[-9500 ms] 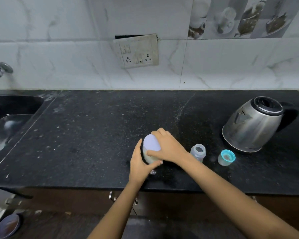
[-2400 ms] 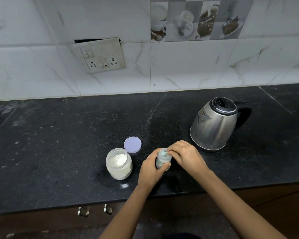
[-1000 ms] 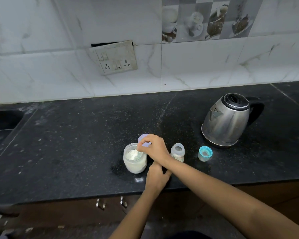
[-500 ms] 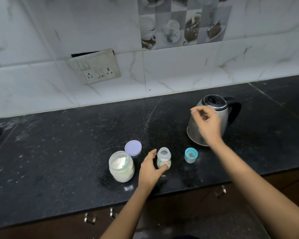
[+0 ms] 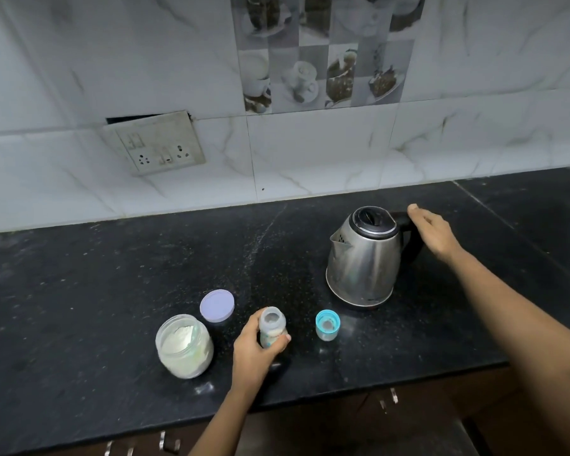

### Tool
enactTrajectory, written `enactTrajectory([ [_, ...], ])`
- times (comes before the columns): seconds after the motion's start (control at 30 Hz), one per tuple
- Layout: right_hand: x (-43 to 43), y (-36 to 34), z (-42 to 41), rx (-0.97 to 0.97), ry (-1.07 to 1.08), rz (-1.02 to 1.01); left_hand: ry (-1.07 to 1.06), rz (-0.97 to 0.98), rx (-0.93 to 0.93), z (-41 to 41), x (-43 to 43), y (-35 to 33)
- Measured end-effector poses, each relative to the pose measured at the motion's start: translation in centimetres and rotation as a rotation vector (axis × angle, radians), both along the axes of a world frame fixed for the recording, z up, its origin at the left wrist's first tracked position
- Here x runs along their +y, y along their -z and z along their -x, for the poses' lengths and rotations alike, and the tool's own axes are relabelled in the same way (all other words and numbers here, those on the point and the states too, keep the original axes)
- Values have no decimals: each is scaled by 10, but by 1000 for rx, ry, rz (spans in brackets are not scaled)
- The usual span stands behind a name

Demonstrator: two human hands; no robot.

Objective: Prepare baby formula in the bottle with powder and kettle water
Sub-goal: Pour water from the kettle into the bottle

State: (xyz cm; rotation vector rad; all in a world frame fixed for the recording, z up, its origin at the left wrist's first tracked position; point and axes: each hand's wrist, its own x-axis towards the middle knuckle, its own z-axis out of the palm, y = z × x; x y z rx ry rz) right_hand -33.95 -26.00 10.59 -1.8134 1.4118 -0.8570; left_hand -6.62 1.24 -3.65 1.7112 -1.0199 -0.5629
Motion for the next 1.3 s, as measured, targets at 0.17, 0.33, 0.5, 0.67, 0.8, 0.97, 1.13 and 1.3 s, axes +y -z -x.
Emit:
enactTrajectory([
  [0.17, -8, 22, 1, -187, 0, 81, -82, -1, 27, 6, -9, -1],
  [0.33, -7, 40, -8, -392, 50, 119, -138, -33, 68, 5, -19, -2],
  [0.5, 0, 8, -32, -275, -83, 288, -123, -14, 60, -2, -28, -4],
  [0.67, 8, -19, -63, -44, -153, 376, -88, 4, 75, -6, -32, -3],
  [0.8, 19, -29, -81, 92, -208, 418, -64, -6, 64, -6, -37, -8],
  [0.97, 36, -40, -101, 208, -313, 480, -11, -65, 24, -11, -42, -7],
  [1.13, 46, -51, -112, 276, -349, 550, 2, -79, 31, -14, -44, -4],
  [1.3, 51, -60, -120, 417, -394, 647, 16, -67, 33, -16, -45, -4],
])
